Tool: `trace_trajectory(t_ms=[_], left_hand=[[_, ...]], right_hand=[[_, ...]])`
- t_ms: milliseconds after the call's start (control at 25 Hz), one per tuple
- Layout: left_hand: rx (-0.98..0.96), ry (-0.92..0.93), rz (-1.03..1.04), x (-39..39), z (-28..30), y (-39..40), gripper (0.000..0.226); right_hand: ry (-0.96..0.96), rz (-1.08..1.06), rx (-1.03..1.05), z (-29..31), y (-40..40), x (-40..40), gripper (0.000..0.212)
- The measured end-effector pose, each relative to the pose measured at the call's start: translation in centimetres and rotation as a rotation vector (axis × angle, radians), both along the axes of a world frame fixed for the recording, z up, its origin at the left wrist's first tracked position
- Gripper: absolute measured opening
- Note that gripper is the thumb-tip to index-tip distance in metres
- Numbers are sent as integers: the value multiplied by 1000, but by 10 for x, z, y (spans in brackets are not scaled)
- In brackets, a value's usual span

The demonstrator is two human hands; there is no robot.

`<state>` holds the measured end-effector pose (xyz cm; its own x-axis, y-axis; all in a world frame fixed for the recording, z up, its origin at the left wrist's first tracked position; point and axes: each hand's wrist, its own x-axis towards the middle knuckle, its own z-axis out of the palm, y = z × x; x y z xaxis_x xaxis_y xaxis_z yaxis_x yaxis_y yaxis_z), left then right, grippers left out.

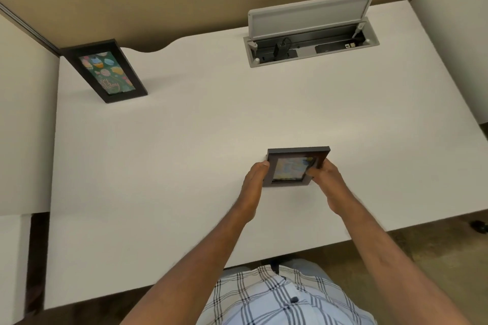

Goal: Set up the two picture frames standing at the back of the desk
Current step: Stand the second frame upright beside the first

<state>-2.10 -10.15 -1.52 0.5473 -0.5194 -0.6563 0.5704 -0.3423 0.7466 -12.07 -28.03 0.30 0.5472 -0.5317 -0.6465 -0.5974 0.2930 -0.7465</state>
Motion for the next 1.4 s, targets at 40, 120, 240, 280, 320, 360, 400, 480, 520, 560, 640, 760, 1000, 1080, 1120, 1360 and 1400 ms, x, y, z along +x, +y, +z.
trace_trajectory(t_ms=[40,120,240,280,320,360,400,480,520,560,640,760,1000,1080,1120,1360,1400], left_hand=[[-5,5,5,2,-1,-1,44],[-24,5,29,9,0,1,50],[-57,12,64,28,4,9,60],[-67,12,76,35,5,12,61],[-77,7,91,44,6,17,62],[-86,1,109,57,6,22,62],[-93,-7,127,67,8,26,62],[-103,-25,187,96,13,33,56],[-105,-31,223,113,16,38,51],[-108,-38,254,133,17,42,49],[-109,-53,304,169,19,50,43],[-130,-72,358,230,17,65,32],[-158,-69,477,326,3,85,35],[-154,-68,495,347,-5,87,30],[-154,-67,496,356,-8,87,30],[-162,-70,514,388,-14,86,29],[-163,-80,514,393,-16,88,28]], right_hand=[[-13,-8,17,0,1,3,39],[-32,-25,57,2,2,11,41],[-36,-49,88,2,3,35,41],[-36,-41,79,4,4,45,40],[-42,-28,71,6,7,58,39],[-53,-17,69,7,12,75,39],[-69,-8,66,9,16,88,40],[-107,15,54,13,25,124,42],[-123,26,49,13,30,144,43],[-141,38,48,13,35,166,44],[-178,65,41,13,45,207,43],[-228,114,23,10,60,273,40],[-262,212,-28,1,80,370,40],[-256,226,-52,-4,83,392,40],[-247,230,-65,-6,84,402,41],[-247,250,-120,-9,86,436,42],[-244,259,-132,-9,88,442,42]])
